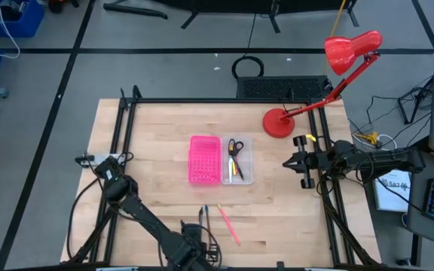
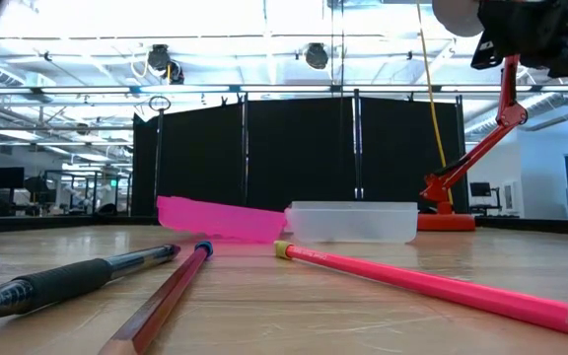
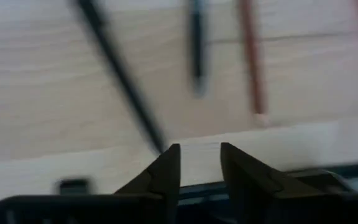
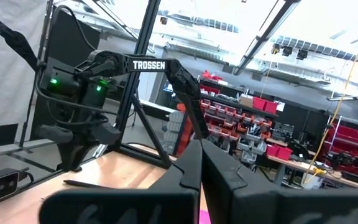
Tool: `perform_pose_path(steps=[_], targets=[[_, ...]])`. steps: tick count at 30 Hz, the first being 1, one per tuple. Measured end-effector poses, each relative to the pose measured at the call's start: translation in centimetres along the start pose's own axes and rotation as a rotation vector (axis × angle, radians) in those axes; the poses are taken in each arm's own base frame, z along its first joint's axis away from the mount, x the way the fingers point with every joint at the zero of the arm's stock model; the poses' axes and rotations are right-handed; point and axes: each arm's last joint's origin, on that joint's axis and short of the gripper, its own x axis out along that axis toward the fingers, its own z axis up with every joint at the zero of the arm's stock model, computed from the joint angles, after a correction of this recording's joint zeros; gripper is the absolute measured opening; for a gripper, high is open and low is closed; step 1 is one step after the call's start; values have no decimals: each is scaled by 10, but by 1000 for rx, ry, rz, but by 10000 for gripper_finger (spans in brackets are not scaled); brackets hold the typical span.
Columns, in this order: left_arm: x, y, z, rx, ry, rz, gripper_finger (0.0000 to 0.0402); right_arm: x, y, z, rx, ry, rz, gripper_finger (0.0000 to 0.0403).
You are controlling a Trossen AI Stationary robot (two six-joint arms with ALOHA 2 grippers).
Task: Pick & place school supplies into a supply box
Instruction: Put the black pen into the supply box
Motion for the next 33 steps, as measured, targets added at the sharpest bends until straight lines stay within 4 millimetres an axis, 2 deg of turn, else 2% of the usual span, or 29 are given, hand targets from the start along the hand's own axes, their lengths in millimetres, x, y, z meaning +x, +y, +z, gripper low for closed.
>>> perform_pose_path(steps=[6, 11, 20, 27, 33], targets=[[-1, 11, -2, -102, -61, 55, 156, 0, 0, 0, 37, 4, 0, 0], [4, 17, -5, -92, -102, 86, 159, 0, 0, 0, 55, 4, 0, 0], [13, 14, 0, -101, -106, 127, 159, 0, 0, 0, 45, 3, 0, 0], [29, 12, 4, -73, -78, 149, 159, 0, 0, 0, 45, 3, 0, 0], [52, 16, 6, -76, -36, 162, 159, 0, 0, 0, 44, 0, -1, 0]])
